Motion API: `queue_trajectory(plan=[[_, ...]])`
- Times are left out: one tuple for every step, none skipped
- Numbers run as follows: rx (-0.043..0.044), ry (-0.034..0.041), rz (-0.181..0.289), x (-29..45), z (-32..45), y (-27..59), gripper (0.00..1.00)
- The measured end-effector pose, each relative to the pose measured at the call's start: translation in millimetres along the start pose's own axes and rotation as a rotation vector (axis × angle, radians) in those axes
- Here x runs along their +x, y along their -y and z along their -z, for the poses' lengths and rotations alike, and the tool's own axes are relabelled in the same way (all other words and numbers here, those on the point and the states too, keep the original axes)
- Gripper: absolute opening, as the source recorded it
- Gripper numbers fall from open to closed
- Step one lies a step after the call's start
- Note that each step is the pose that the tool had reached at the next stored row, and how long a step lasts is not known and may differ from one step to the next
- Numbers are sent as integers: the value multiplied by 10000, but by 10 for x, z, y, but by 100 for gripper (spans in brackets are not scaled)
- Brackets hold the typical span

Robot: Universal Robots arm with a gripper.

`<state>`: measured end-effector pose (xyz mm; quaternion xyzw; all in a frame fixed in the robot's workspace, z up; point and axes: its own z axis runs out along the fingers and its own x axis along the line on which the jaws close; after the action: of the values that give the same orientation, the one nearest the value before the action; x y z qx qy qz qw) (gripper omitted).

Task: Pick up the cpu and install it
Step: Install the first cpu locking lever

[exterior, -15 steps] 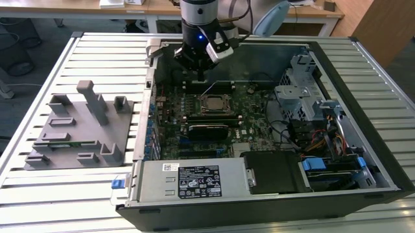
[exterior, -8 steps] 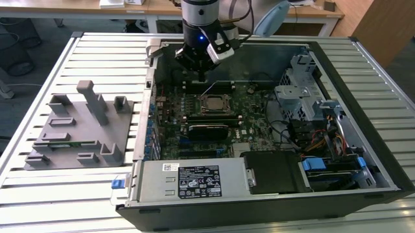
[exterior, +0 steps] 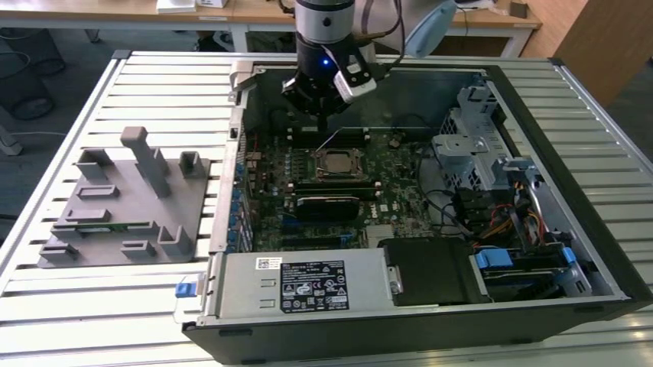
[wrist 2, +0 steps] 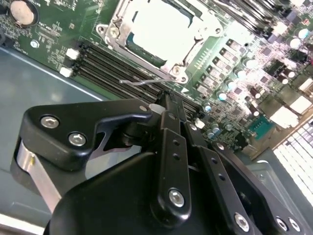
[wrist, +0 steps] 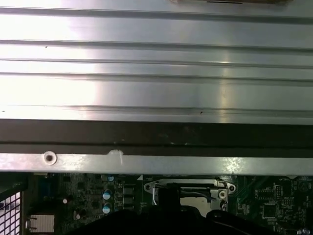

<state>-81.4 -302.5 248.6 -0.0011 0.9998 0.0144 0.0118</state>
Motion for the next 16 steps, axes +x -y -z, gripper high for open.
queue_trajectory(plan=[[-1, -3, 0, -21, -6, 0, 11], [-2, -4, 0, -41, -11, 1, 11], [-4, -5, -1, -55, -16, 1, 11], [-4, -4, 0, -63, -22, 1, 11], [-4, -4, 0, -72, -29, 1, 11], [-3, -5, 2, -81, -38, 2, 11], [-3, -5, 6, -88, -50, 2, 11], [-3, -5, 13, -95, -60, 2, 11], [-3, -5, 21, -100, -68, 2, 11], [-3, -6, 27, -106, -75, 1, 11], [-1, -8, 36, -116, -79, -1, 11], [-3, -7, 47, -125, -84, -4, 11], [-5, -6, 68, -132, -90, -5, 11], [-6, -7, 115, -136, -95, -6, 11], [-7, -9, 172, -138, -100, -7, 11], [-8, -11, 217, -139, -104, -7, 11]])
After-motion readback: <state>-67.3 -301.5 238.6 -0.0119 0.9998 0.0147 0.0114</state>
